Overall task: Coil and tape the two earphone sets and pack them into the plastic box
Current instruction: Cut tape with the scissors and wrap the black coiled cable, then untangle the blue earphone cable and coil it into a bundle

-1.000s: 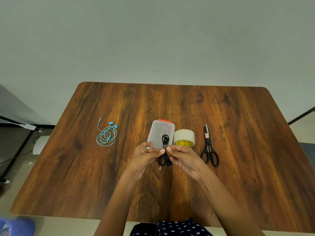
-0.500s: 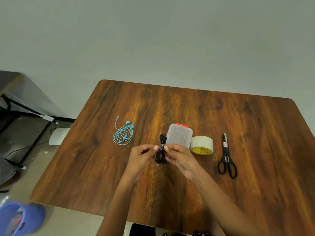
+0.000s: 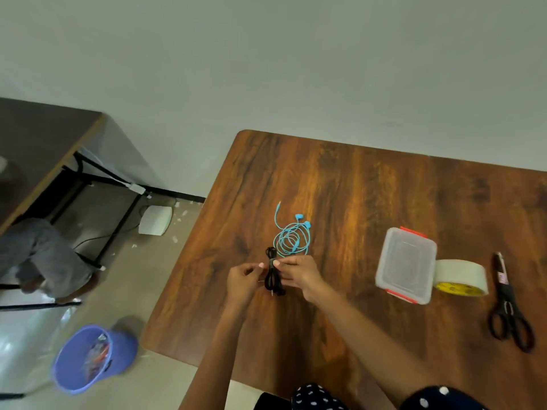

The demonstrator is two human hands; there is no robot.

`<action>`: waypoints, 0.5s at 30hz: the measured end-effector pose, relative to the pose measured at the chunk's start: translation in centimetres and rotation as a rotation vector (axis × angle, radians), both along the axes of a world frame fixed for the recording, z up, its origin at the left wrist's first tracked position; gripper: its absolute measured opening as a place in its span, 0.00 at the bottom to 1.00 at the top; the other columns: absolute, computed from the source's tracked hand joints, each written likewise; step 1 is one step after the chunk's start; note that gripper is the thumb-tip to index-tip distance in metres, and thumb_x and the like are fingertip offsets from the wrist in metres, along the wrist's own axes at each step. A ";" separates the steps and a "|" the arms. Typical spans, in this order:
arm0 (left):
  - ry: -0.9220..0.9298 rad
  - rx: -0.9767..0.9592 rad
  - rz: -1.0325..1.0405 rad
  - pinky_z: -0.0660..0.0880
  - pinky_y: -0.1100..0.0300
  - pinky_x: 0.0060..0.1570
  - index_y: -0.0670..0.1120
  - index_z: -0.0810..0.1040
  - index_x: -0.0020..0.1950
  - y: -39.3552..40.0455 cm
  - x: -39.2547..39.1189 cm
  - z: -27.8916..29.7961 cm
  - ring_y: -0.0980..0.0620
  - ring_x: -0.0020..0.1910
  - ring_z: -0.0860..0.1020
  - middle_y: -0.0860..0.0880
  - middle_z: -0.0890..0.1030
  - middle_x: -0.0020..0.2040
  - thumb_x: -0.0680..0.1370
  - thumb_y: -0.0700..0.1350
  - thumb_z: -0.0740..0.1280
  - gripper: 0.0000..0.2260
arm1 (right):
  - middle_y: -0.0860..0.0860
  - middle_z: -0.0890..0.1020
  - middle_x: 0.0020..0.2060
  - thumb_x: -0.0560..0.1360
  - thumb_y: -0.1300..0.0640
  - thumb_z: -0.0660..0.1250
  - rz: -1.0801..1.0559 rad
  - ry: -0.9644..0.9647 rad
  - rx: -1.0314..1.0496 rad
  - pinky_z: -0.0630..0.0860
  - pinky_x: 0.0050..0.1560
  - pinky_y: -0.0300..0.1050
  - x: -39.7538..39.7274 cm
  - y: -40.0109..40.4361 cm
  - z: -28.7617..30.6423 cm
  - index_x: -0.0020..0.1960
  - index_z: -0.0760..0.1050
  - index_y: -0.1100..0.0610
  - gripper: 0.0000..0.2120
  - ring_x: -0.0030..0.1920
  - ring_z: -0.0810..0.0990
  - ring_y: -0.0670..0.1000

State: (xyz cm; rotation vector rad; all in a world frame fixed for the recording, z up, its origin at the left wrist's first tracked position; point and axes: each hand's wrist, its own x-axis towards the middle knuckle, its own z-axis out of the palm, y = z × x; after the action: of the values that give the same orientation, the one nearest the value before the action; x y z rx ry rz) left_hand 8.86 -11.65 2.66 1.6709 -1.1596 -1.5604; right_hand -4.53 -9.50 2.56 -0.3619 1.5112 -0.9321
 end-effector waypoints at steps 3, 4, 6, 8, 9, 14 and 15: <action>-0.079 0.000 0.065 0.77 0.43 0.52 0.37 0.83 0.45 -1.2 1.7 -1.4 0.38 0.47 0.82 0.38 0.84 0.42 0.77 0.38 0.67 0.06 | 0.58 0.81 0.42 0.75 0.62 0.69 0.046 0.143 0.015 0.79 0.35 0.36 2.4 -2.2 -2.2 0.53 0.79 0.68 0.10 0.40 0.80 0.51; -0.091 0.001 0.083 0.77 0.43 0.51 0.38 0.83 0.44 -1.5 2.1 -1.7 0.37 0.47 0.82 0.38 0.84 0.42 0.77 0.38 0.67 0.06 | 0.59 0.81 0.42 0.75 0.63 0.69 0.063 0.195 0.011 0.81 0.40 0.40 3.0 -2.7 -2.8 0.53 0.79 0.69 0.11 0.42 0.80 0.53; -0.123 0.010 0.101 0.78 0.44 0.49 0.39 0.83 0.44 -2.0 2.8 -2.2 0.39 0.45 0.82 0.38 0.84 0.41 0.77 0.39 0.67 0.06 | 0.62 0.83 0.44 0.75 0.63 0.69 0.163 0.344 -0.013 0.80 0.50 0.48 3.7 -3.4 -3.6 0.52 0.81 0.68 0.10 0.45 0.82 0.55; -0.135 0.019 0.099 0.78 0.46 0.48 0.38 0.83 0.46 -2.4 3.2 -2.6 0.42 0.43 0.81 0.38 0.84 0.41 0.77 0.39 0.67 0.06 | 0.61 0.85 0.46 0.75 0.64 0.68 0.286 0.510 -0.028 0.78 0.53 0.46 3.8 -3.6 -4.2 0.51 0.82 0.66 0.08 0.47 0.83 0.55; -0.134 0.024 0.096 0.78 0.47 0.47 0.38 0.83 0.47 -2.5 3.3 -2.7 0.44 0.42 0.81 0.38 0.84 0.42 0.77 0.39 0.67 0.06 | 0.60 0.85 0.47 0.75 0.65 0.67 0.315 0.550 -0.028 0.77 0.53 0.43 3.6 -3.6 -4.3 0.51 0.82 0.65 0.08 0.48 0.84 0.55; -0.105 0.039 0.094 0.77 0.56 0.41 0.41 0.83 0.46 -2.8 3.2 -3.2 0.49 0.40 0.81 0.42 0.84 0.42 0.78 0.40 0.66 0.06 | 0.55 0.84 0.49 0.76 0.65 0.64 0.352 0.882 -0.157 0.77 0.53 0.44 1.5 -3.6 -4.3 0.53 0.81 0.60 0.10 0.50 0.82 0.52; -0.099 0.037 0.085 0.76 0.59 0.40 0.42 0.83 0.45 -2.7 2.9 -3.1 0.50 0.40 0.81 0.43 0.83 0.42 0.78 0.40 0.66 0.06 | 0.53 0.82 0.53 0.76 0.63 0.63 0.370 1.005 -0.190 0.77 0.54 0.45 0.8 -3.8 -4.3 0.56 0.80 0.58 0.11 0.53 0.80 0.51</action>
State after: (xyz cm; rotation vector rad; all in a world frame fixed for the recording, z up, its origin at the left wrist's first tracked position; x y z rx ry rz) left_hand 11.81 -14.38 -0.45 1.8159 -1.0992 -1.4702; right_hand -3.74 -13.35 -1.78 -1.3454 2.1343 -0.5979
